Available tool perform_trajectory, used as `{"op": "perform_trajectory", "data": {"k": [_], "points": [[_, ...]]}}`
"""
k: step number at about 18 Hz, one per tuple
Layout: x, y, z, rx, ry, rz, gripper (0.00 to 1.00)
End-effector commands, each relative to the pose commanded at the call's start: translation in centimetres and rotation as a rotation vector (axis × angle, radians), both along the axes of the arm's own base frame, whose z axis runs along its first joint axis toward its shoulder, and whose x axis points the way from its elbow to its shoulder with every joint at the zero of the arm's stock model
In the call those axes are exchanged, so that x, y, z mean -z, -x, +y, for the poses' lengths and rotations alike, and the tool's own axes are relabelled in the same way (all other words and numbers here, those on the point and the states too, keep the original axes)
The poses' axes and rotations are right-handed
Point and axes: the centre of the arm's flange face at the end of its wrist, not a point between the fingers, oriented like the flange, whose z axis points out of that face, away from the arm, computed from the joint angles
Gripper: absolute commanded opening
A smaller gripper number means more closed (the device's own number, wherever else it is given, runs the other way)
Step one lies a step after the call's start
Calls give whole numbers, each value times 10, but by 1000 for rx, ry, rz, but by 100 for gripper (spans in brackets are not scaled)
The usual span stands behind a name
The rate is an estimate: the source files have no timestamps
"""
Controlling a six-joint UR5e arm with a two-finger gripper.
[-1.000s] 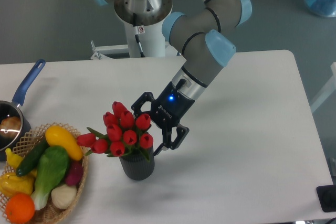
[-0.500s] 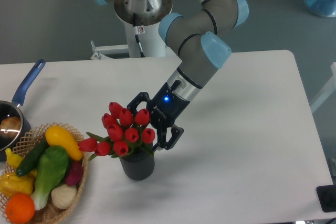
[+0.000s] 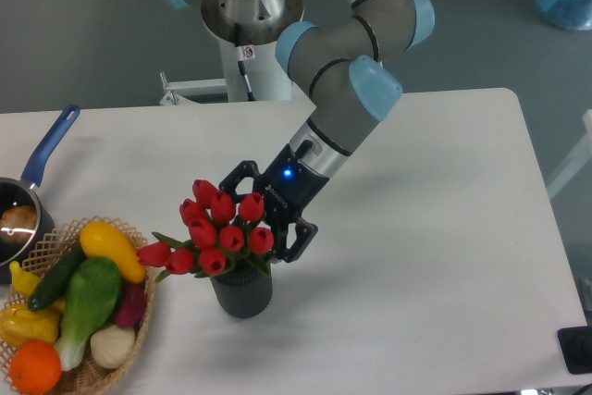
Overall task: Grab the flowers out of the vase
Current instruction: 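Close the gripper on the tulip stems and adjust the grip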
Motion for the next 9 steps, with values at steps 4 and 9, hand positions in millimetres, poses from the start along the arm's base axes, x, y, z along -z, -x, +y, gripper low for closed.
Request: {"op": "perform_trajectory", "data": {"k": [4, 9], "points": [[-1, -4, -3, 1, -1, -1, 100], [-2, -10, 2, 13, -5, 0, 100]]}}
